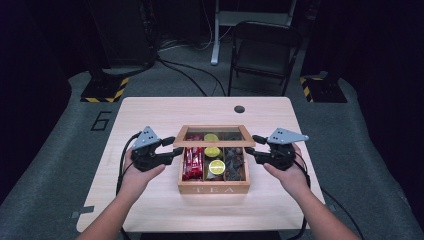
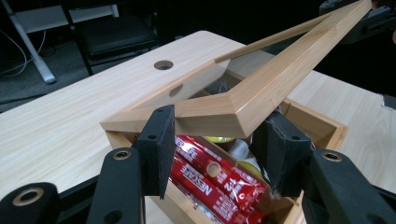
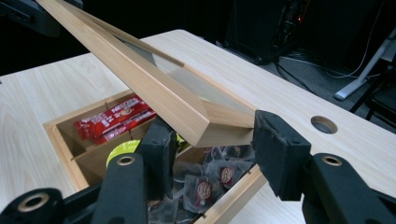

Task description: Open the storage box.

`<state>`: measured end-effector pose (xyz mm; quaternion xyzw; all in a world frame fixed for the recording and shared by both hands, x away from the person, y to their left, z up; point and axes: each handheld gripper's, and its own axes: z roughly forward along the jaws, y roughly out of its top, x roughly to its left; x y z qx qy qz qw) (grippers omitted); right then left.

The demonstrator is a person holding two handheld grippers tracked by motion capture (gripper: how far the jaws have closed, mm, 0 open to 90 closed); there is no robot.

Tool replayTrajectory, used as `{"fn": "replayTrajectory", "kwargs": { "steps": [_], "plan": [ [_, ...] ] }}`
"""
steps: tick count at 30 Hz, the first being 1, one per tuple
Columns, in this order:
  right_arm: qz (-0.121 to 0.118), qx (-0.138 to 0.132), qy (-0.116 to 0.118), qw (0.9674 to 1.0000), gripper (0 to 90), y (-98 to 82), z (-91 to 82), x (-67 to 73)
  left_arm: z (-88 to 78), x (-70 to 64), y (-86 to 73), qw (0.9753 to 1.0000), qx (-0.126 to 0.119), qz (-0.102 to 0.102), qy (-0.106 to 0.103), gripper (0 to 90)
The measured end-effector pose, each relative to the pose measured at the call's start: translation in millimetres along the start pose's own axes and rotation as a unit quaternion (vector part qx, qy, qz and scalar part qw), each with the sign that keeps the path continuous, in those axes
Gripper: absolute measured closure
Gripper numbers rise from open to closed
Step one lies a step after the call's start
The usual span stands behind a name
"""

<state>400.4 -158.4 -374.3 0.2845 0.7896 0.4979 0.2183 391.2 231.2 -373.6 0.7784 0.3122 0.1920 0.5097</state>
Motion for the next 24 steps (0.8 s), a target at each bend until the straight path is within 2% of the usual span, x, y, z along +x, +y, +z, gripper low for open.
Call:
{"fn": "replayTrajectory", "kwargs": {
  "steps": [4,8,12,15,24],
  "plan": [
    [0.000,-0.005,-0.006,1.0000,49.9,6.6,1.6,-3.1,2.0,3.1,5.7,0.9999,-0.008,0.002,0.007,49.5],
    [0.002,-0.009,-0.008,0.9999,49.9,12.0,3.2,-6.9,3.4,8.7,11.3,0.9999,-0.014,-0.005,0.000,49.3],
    [0.003,-0.009,-0.006,0.9999,50.0,16.9,4.4,-10.1,4.7,11.9,15.8,0.9999,-0.016,-0.001,0.002,50.3],
    [-0.001,-0.010,-0.009,0.9999,50.1,20.2,6.0,-12.7,6.5,13.9,19.1,0.9998,-0.016,0.002,0.009,51.8],
    [0.010,-0.008,-0.014,0.9998,52.4,29.2,10.3,-19.5,12.9,21.4,28.3,0.9998,-0.006,0.004,0.019,53.9]
  ]
}}
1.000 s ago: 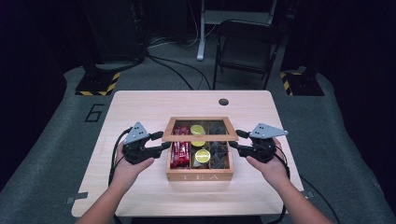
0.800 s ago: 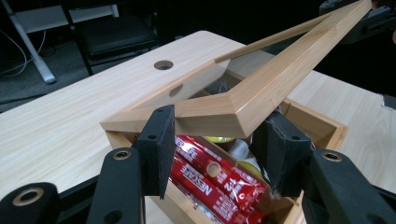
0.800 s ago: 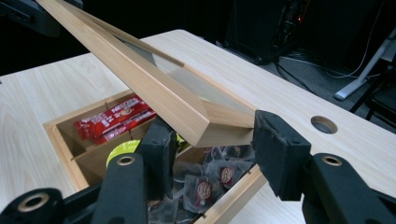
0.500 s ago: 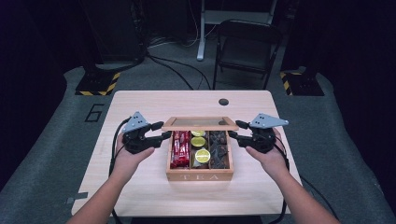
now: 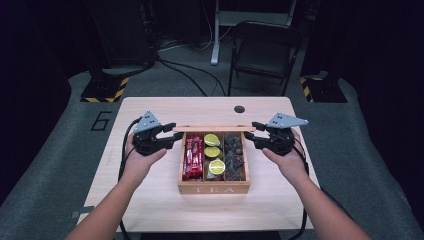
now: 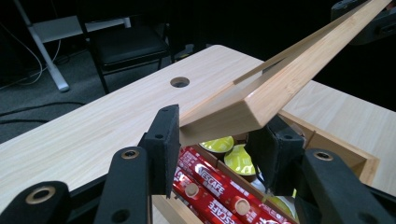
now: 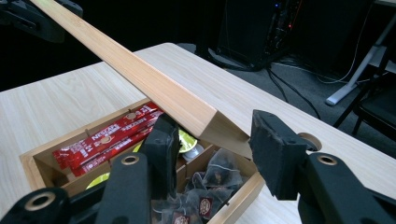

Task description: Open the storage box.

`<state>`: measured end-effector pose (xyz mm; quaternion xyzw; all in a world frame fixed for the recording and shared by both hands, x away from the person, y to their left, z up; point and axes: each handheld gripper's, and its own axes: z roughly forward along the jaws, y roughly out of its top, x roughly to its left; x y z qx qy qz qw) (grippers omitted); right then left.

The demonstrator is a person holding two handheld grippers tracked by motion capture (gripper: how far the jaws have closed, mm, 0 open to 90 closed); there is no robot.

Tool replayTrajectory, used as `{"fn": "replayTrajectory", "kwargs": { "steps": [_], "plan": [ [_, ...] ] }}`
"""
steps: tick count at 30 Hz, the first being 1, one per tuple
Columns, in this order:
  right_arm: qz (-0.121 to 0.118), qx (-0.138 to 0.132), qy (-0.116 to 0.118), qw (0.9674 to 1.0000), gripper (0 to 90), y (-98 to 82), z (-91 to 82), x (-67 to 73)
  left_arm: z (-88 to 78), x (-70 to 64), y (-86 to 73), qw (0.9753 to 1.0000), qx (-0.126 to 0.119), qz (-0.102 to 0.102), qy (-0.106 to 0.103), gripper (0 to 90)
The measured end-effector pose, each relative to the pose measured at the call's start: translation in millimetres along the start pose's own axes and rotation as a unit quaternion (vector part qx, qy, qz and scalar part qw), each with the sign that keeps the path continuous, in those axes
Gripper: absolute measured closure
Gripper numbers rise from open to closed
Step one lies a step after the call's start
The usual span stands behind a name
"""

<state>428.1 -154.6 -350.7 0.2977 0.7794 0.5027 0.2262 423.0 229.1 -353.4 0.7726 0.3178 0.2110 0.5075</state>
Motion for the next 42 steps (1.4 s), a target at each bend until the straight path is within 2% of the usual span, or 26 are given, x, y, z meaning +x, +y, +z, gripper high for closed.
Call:
{"fn": "replayTrajectory", "kwargs": {
  "steps": [5,11,13,16,21,31,34,38,39,42],
  "plan": [
    [-0.002,-0.002,-0.001,1.0000,52.9,4.9,3.0,-4.6,3.8,3.5,4.2,1.0000,-0.006,-0.002,0.006,54.9],
    [0.010,-0.015,-0.005,0.9998,56.3,9.7,6.8,-12.4,7.9,9.9,9.4,0.9997,-0.023,0.001,0.011,55.4],
    [0.021,-0.017,-0.006,0.9996,56.4,11.0,7.7,-13.7,9.1,11.1,10.4,0.9995,-0.029,0.004,0.014,55.8],
    [0.019,-0.018,-0.008,0.9996,56.6,13.4,9.2,-15.5,10.6,13.0,11.4,0.9993,-0.034,0.003,0.015,56.0],
    [0.015,-0.015,-0.012,0.9997,56.8,17.7,11.6,-18.1,13.8,15.9,13.1,0.9994,-0.031,-0.003,0.012,55.6],
    [0.013,-0.022,-0.019,0.9995,57.7,23.5,16.0,-22.6,29.8,23.8,10.6,0.9994,-0.013,-0.011,0.031,55.6],
    [0.015,-0.020,-0.019,0.9995,58.0,25.2,17.4,-23.5,34.3,26.8,9.3,0.9989,-0.021,-0.021,0.035,56.8],
    [0.014,-0.022,-0.020,0.9995,57.9,27.6,19.5,-25.7,37.6,28.4,8.9,0.9990,-0.020,-0.012,0.038,57.0],
    [0.019,-0.022,-0.020,0.9994,57.9,28.0,20.1,-25.4,39.2,29.1,8.5,0.9989,-0.020,-0.015,0.038,57.1],
    [0.013,-0.022,-0.022,0.9994,57.6,29.9,22.1,-27.3,43.9,32.5,7.6,0.9989,-0.015,-0.015,0.042,57.6]
  ]
}}
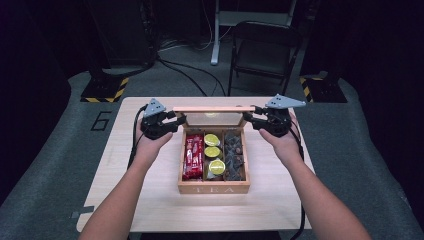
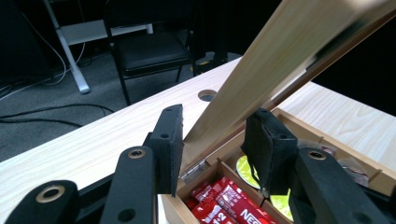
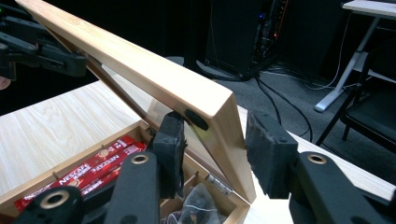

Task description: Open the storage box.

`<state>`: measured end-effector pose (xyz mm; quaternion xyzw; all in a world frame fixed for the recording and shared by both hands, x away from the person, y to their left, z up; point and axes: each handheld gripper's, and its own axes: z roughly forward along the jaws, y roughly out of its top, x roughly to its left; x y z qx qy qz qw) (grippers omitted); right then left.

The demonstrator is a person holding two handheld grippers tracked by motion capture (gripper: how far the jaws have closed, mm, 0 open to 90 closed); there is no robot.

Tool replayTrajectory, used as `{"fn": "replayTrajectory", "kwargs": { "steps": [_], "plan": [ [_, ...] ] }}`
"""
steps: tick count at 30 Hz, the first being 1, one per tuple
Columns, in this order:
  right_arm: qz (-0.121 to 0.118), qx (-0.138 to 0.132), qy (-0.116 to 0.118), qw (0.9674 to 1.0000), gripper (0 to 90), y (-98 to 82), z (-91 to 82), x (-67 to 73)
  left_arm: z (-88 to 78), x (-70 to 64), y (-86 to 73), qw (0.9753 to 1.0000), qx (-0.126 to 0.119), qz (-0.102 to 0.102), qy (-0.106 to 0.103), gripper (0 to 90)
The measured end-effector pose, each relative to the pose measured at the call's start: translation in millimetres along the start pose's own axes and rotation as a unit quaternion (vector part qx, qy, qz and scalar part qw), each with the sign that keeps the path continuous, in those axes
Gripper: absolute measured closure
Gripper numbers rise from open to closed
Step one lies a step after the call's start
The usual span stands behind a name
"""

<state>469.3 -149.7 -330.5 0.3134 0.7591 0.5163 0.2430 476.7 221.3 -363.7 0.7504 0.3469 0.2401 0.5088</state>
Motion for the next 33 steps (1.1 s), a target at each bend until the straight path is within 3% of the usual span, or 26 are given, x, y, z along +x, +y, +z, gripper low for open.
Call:
{"fn": "replayTrajectory", "kwargs": {
  "steps": [7,15,28,33],
  "plan": [
    [0.012,-0.013,0.002,0.9998,56.4,1.0,6.2,-4.6,5.1,3.5,-1.0,1.0000,0.003,0.001,0.004,59.6],
    [0.024,-0.013,-0.001,0.9996,55.1,0.8,15.6,-9.0,8.6,7.7,1.6,0.9999,-0.001,-0.011,0.003,60.2],
    [0.036,0.003,-0.001,0.9993,54.9,-4.2,29.1,-17.6,12.5,11.9,6.4,0.9998,0.004,-0.020,0.005,60.7],
    [0.038,0.011,0.002,0.9992,55.0,-7.6,35.9,-23.2,15.4,13.6,6.2,0.9995,-0.005,-0.031,0.011,60.8]
  ]
}}
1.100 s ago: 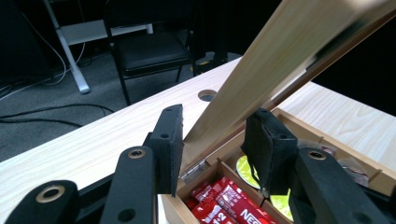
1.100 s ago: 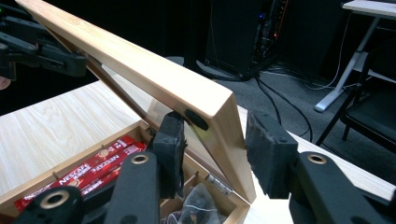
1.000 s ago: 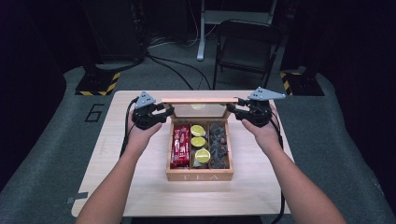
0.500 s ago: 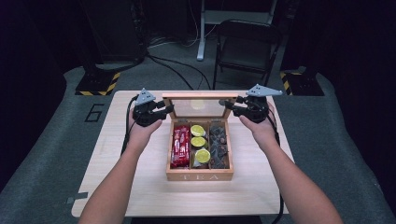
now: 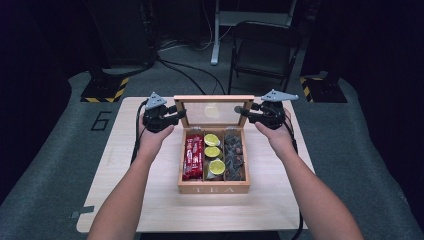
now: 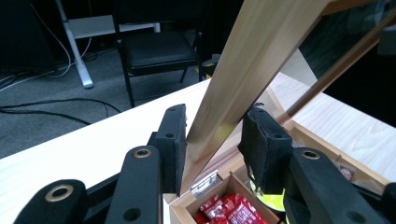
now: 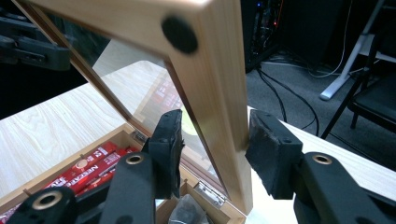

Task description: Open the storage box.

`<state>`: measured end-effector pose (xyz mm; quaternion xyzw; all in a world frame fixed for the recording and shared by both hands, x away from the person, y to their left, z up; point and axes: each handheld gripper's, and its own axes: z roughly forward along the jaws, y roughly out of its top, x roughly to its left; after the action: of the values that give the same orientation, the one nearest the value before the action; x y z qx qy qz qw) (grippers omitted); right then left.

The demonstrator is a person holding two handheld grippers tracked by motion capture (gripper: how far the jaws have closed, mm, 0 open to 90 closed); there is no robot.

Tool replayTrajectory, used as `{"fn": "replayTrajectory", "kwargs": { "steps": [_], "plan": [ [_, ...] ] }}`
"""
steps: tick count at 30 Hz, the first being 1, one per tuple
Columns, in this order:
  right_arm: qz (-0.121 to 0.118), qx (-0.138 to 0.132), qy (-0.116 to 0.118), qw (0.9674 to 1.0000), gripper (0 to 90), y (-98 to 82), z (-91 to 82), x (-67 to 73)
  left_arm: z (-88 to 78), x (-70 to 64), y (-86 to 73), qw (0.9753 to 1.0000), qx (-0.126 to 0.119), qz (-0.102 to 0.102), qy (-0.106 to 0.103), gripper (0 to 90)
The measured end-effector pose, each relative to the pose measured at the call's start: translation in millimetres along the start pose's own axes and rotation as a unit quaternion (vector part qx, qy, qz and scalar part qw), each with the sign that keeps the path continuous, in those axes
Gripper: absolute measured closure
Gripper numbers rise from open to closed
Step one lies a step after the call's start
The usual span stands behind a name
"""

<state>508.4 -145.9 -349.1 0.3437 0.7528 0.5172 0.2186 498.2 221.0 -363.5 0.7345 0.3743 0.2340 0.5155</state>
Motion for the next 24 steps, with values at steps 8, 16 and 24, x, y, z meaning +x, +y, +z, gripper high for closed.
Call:
{"fn": "replayTrajectory", "kwargs": {
  "steps": [8,16,24],
  "plan": [
    [0.007,0.012,-0.001,0.9999,56.8,-4.3,10.0,-6.8,2.8,2.0,2.8,1.0000,0.003,-0.003,0.004,61.4],
    [0.015,0.014,-0.001,0.9998,56.8,-7.3,18.1,-11.9,7.7,3.7,4.8,0.9997,-0.005,-0.018,0.012,61.5],
    [0.030,0.011,0.003,0.9995,57.6,-9.4,23.7,-16.0,10.0,5.0,6.1,0.9996,-0.005,-0.024,0.016,61.7]
  ]
}}
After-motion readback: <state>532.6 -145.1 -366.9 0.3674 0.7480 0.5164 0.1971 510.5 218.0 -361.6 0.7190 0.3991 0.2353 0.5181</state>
